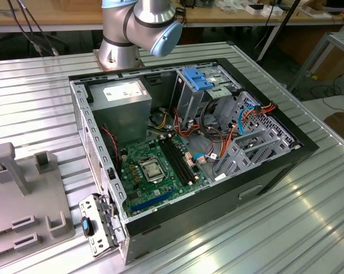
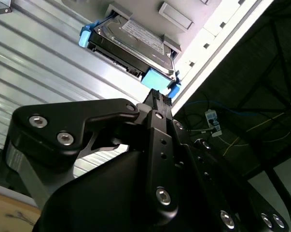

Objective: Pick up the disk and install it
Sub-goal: 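Pick up the disk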

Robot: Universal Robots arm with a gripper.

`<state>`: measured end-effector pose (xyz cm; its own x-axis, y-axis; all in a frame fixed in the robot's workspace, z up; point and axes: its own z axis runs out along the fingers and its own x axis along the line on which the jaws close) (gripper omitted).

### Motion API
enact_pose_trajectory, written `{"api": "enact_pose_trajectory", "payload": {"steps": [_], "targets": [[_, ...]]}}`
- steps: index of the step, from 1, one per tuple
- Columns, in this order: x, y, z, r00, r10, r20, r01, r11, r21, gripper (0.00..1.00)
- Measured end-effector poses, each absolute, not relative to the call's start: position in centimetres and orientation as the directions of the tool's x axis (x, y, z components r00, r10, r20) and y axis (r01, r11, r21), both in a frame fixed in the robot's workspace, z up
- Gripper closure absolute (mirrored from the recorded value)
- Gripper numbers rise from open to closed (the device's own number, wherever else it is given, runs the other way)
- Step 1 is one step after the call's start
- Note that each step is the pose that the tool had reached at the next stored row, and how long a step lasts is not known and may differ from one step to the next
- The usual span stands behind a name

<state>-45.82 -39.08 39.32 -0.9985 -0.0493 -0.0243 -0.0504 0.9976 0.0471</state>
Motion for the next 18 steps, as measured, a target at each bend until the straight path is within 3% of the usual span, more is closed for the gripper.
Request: {"api": "enact_pose_trajectory", "payload": {"steps": [18], "targets": [[-45.81, -39.08, 39.32, -0.899, -0.437, -0.024, -0.437, 0.898, 0.047, 0.89]]}}
